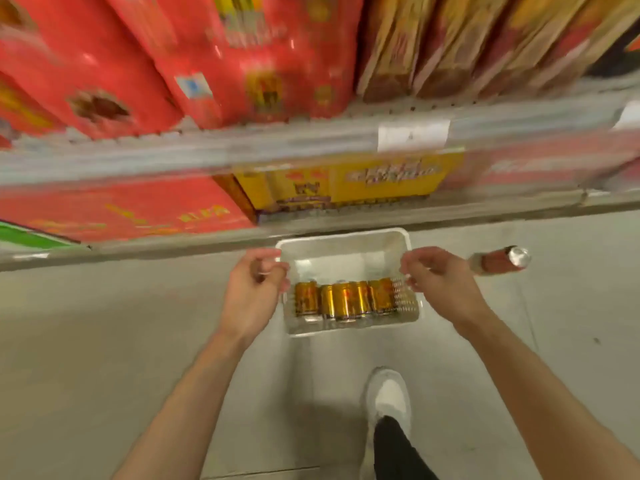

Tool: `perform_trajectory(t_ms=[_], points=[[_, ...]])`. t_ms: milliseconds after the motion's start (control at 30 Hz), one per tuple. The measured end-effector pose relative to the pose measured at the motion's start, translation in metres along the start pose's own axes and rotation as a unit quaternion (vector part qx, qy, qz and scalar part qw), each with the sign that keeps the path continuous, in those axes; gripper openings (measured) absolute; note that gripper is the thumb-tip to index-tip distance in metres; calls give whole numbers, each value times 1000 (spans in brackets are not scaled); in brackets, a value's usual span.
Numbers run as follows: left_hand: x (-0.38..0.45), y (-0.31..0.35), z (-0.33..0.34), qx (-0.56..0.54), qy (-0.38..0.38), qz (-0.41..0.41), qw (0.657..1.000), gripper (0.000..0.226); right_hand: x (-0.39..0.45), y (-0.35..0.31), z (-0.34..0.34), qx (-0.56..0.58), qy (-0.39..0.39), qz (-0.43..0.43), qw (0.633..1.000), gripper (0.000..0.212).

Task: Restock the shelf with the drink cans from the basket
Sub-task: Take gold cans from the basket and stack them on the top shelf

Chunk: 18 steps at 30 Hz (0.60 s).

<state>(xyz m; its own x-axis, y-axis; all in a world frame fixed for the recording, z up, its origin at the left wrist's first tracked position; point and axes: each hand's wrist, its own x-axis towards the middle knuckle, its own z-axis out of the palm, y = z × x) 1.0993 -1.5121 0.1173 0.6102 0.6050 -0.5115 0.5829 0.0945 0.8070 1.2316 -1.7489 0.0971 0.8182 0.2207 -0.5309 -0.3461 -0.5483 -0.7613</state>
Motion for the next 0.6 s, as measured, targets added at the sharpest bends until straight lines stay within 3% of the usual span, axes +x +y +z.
perform_trajectory(t_ms=[200, 433, 600], points=[[67, -92, 65, 57, -62, -40, 996, 19, 73, 81, 47, -26, -32, 4, 999, 14], [104, -148, 117, 134, -157, -109, 972, 41, 118, 143, 80, -10, -48, 44, 998, 17], [109, -173, 141, 123, -172, -161, 964, 63, 128, 173, 92, -23, -92, 81, 992, 17]])
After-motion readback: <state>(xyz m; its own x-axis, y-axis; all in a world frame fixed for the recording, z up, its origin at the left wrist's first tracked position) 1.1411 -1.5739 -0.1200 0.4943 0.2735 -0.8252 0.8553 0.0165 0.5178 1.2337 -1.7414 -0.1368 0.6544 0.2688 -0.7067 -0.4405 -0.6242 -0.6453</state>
